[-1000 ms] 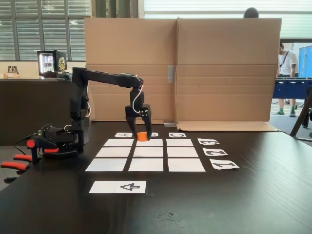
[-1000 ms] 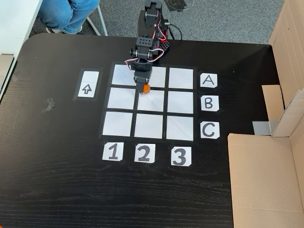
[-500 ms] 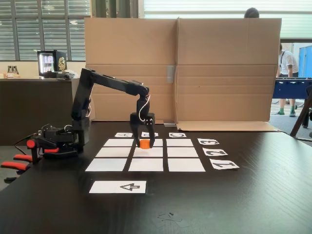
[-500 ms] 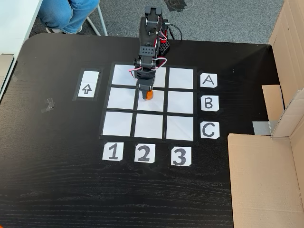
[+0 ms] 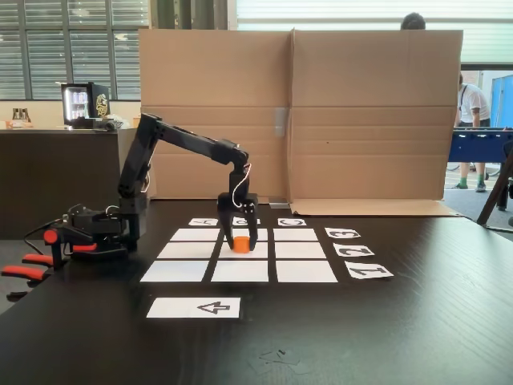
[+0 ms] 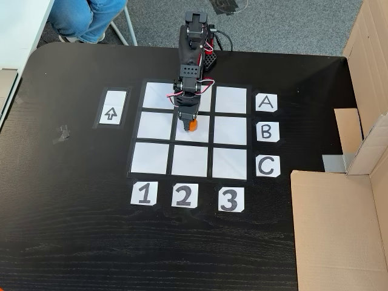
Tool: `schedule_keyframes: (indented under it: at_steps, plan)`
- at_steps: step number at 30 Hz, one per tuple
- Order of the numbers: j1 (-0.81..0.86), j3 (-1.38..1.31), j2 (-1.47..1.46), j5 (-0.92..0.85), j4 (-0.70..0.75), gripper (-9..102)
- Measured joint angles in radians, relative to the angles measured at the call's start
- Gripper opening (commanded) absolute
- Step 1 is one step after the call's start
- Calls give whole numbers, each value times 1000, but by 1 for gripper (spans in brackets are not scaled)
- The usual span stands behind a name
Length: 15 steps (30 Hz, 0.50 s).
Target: Pick up the round, orange token and place it in the grid on square B2.
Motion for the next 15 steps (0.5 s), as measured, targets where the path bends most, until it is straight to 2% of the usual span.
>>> schedule_keyframes:
  at_steps: [10,15]
  plan:
    - [-2,66,17,25,-14,78]
    - [-5,256,149,25,-84,94]
